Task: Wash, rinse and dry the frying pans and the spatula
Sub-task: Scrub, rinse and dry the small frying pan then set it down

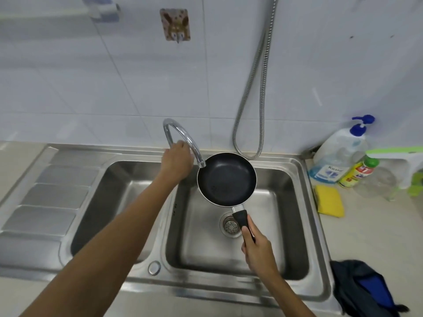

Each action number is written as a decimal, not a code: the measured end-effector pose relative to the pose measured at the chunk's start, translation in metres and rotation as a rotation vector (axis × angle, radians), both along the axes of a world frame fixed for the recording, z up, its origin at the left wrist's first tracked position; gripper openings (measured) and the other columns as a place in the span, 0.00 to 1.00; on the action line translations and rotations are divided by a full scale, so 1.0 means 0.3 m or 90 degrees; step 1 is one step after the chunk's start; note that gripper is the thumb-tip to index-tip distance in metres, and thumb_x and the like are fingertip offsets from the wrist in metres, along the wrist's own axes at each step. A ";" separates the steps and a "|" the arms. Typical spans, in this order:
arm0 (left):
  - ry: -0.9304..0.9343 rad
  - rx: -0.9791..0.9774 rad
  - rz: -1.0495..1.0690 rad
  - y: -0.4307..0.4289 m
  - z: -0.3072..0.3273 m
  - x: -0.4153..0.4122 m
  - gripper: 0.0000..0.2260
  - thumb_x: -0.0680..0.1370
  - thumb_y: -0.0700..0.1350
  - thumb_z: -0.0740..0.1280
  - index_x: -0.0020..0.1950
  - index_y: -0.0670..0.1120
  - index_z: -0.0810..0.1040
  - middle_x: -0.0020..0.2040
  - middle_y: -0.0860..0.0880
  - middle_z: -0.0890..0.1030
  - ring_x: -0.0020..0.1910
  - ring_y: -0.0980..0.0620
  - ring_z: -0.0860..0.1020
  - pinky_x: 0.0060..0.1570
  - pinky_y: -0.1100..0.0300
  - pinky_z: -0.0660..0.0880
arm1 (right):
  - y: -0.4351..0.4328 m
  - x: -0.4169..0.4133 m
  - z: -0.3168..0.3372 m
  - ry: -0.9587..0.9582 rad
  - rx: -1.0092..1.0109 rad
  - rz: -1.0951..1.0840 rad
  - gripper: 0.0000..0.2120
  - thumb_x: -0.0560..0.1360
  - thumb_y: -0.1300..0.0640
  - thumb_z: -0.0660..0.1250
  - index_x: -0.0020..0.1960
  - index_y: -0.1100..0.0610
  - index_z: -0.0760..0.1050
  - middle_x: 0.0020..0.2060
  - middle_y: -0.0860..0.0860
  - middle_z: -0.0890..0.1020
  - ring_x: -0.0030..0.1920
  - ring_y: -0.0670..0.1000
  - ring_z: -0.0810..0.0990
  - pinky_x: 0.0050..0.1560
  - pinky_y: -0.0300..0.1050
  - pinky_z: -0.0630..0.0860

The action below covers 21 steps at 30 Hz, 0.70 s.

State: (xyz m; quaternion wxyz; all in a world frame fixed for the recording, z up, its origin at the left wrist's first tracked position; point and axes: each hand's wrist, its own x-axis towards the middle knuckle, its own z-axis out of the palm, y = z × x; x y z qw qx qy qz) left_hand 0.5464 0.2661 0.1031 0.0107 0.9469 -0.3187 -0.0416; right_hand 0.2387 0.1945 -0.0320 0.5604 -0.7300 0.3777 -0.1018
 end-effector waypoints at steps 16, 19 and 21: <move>0.065 -0.011 0.022 0.071 -0.202 0.017 0.20 0.83 0.45 0.60 0.73 0.38 0.67 0.75 0.41 0.67 0.72 0.40 0.71 0.66 0.45 0.70 | 0.024 0.014 0.020 0.016 0.000 0.021 0.21 0.84 0.47 0.59 0.76 0.37 0.64 0.25 0.48 0.72 0.27 0.46 0.69 0.30 0.44 0.70; 0.077 -0.028 0.037 0.104 -0.239 -0.012 0.25 0.82 0.46 0.63 0.77 0.39 0.62 0.80 0.40 0.61 0.76 0.39 0.67 0.71 0.46 0.66 | 0.030 0.010 0.015 0.020 0.001 0.024 0.21 0.84 0.47 0.59 0.76 0.36 0.64 0.26 0.49 0.73 0.27 0.45 0.70 0.30 0.43 0.71; 0.096 -0.050 0.055 0.115 -0.255 -0.015 0.28 0.82 0.46 0.63 0.79 0.39 0.59 0.82 0.41 0.57 0.77 0.39 0.65 0.72 0.45 0.66 | 0.030 0.006 0.009 0.024 0.001 0.032 0.22 0.84 0.47 0.59 0.76 0.35 0.63 0.26 0.49 0.73 0.28 0.45 0.70 0.31 0.43 0.72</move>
